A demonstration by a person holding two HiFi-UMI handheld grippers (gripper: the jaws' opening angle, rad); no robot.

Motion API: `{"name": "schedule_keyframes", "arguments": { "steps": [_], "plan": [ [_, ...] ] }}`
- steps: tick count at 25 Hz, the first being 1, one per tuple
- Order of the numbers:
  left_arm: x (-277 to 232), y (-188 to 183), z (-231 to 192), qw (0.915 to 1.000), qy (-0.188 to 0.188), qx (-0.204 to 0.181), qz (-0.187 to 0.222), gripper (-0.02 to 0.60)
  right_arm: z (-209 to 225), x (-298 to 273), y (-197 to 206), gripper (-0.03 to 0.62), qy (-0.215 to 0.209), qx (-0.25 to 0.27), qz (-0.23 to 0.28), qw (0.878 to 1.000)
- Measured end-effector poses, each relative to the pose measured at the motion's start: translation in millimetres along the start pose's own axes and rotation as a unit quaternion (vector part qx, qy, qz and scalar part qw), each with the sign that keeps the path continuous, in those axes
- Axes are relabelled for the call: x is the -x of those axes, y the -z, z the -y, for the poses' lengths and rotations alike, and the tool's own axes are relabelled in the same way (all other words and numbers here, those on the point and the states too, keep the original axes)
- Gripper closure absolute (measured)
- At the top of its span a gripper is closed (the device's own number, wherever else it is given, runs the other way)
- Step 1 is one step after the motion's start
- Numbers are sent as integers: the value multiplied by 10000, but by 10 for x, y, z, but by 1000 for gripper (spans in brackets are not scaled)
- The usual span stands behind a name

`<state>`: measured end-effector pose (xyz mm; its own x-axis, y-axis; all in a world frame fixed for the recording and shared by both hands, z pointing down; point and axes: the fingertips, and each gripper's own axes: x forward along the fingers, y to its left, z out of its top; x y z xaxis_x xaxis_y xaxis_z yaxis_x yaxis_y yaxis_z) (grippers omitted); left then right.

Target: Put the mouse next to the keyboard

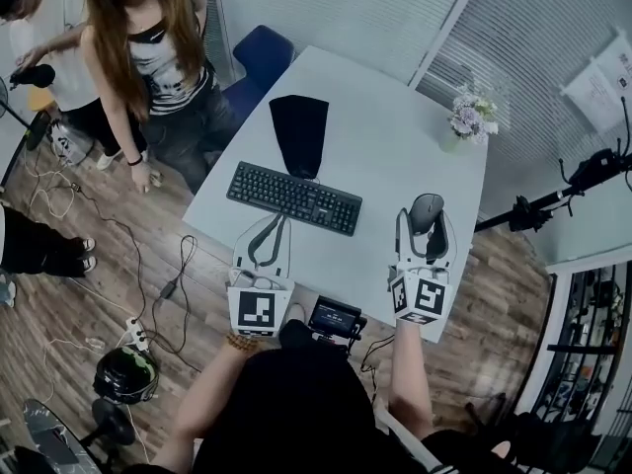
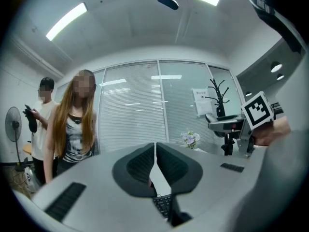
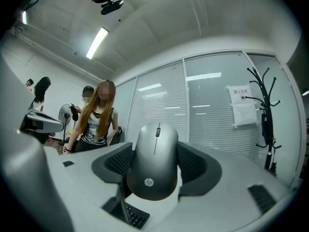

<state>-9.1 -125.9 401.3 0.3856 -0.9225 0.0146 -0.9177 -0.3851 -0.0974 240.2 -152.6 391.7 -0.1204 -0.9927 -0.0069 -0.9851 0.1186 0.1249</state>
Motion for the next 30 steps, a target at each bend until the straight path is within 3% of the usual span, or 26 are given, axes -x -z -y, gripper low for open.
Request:
{"name": "schedule_keyframes", "arguments": {
  "steps": [17,26,30],
  "plan": [
    [-47,116,-125,9995,-287,21,-142,568,98,-394,342,299,-21,-25,-283,9996],
    [-113,118,-217,9991,-431,11,-12,569,143,-596,724,299,-7,-56,-648,9979],
    [-104,190,-257,9988,-431,11,-234,569,134,-665,893,299,3,-70,-813,9967]
  ]
}}
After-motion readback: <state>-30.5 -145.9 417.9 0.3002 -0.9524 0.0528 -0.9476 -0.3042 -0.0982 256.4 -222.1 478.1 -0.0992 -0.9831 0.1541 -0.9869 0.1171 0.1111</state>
